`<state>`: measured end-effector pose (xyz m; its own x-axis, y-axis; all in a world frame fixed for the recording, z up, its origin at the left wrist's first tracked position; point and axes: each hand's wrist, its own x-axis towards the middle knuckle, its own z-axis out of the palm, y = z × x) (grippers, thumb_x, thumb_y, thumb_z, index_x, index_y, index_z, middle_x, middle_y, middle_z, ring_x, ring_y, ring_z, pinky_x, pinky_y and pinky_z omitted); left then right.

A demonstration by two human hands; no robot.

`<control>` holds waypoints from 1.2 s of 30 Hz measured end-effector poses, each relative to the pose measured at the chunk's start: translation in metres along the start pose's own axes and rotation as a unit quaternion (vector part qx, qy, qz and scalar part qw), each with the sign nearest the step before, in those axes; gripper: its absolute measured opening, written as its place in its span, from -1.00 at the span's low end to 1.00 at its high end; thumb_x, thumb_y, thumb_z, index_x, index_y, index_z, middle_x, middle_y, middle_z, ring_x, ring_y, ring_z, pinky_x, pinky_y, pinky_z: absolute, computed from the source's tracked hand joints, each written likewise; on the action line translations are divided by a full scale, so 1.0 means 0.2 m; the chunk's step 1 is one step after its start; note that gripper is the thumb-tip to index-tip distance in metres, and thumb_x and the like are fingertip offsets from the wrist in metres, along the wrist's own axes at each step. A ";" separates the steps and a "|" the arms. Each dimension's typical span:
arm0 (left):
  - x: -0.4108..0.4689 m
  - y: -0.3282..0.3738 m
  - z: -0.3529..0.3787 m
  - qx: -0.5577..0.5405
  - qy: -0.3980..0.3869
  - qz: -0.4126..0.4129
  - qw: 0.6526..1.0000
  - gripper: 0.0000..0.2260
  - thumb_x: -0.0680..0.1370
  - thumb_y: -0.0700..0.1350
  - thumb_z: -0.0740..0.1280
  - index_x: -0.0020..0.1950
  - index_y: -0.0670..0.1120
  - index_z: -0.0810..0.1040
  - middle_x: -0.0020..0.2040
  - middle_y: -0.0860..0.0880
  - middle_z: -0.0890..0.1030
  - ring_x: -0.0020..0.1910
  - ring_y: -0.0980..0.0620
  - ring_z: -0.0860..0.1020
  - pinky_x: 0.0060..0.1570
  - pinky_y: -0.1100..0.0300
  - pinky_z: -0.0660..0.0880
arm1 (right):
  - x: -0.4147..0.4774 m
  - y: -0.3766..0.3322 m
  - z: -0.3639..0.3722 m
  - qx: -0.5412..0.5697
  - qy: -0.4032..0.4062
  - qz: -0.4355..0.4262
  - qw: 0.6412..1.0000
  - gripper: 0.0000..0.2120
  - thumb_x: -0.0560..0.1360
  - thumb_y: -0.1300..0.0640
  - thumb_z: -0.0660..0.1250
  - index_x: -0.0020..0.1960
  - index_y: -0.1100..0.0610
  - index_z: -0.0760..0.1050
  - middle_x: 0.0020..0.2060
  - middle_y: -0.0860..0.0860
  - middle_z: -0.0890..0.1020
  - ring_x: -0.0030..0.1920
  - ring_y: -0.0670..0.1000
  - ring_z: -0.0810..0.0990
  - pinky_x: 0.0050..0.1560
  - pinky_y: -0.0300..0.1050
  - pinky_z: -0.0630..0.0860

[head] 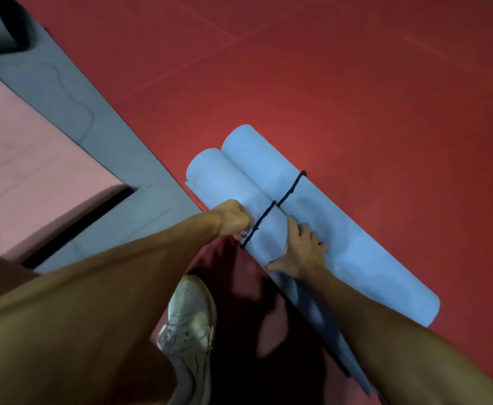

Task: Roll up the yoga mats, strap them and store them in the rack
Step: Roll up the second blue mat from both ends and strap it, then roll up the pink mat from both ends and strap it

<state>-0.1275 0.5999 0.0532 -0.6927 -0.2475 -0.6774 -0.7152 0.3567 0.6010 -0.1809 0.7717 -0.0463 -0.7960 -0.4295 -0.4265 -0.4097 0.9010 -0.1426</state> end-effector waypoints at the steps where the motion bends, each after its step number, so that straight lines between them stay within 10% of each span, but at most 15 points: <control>1: 0.00 -0.01 0.00 0.006 -0.006 0.005 1.000 -0.83 0.48 -0.34 0.23 -0.06 -0.29 0.61 -0.14 -0.19 0.61 -0.31 0.01 0.52 -0.13 0.18 0.53 | -0.01 -0.02 0.04 -0.006 -0.008 0.005 1.000 0.25 0.08 -0.36 0.52 0.52 0.02 -0.10 0.37 0.10 0.23 0.30 0.20 0.31 0.21 0.18 0.32; 9: -0.09 -0.08 -0.15 0.082 0.016 0.018 0.996 -0.83 0.53 -0.25 0.29 0.06 -0.21 0.62 -0.09 -0.05 0.56 -0.12 0.04 0.48 -0.08 0.26 0.41 | 0.00 -0.02 0.03 0.000 -0.067 0.005 0.998 0.27 0.14 -0.48 0.42 0.54 0.05 -0.21 0.43 0.12 0.13 0.41 0.21 0.18 0.33 0.23 0.24; 17: -0.43 -0.05 -0.53 0.204 0.138 0.056 0.968 -0.79 0.56 -0.21 0.24 0.13 -0.12 0.61 0.00 -0.04 0.58 -0.08 0.04 0.45 -0.11 0.27 0.37 | 0.07 -0.21 -0.33 0.052 -0.069 0.003 0.996 -0.35 0.52 -0.30 0.19 0.36 0.20 0.33 0.35 0.19 0.33 0.40 0.21 0.23 0.35 0.14 0.31; 25: -0.96 -0.16 -1.00 0.204 0.327 0.085 0.919 -0.77 0.52 -0.21 0.23 0.08 -0.15 0.64 0.07 -0.14 0.65 0.10 -0.14 0.56 0.09 0.10 0.50 | -0.12 -0.96 -0.90 0.150 -0.011 -0.221 0.964 -0.45 0.58 0.01 0.28 0.47 0.18 0.22 0.07 0.10 0.57 0.17 0.13 0.52 0.13 -0.09 0.39; 36: -1.71 -0.80 -1.32 0.110 0.406 0.038 0.907 -0.82 0.52 -0.14 0.27 0.04 -0.07 0.63 0.06 -0.04 0.64 0.07 -0.02 0.56 0.09 0.19 0.47 | -0.63 -1.96 -1.25 0.003 0.027 -0.449 0.893 -0.63 0.53 0.07 0.37 0.31 0.12 0.48 -0.12 0.03 0.61 -0.07 0.06 0.63 0.02 -0.13 0.49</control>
<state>0.1988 0.3901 0.2998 -0.6436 -0.7638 -0.0492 -0.6881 0.5493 0.4740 -0.0316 0.4563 0.2856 -0.1685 -0.9811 -0.0947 -0.8912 0.1927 -0.4106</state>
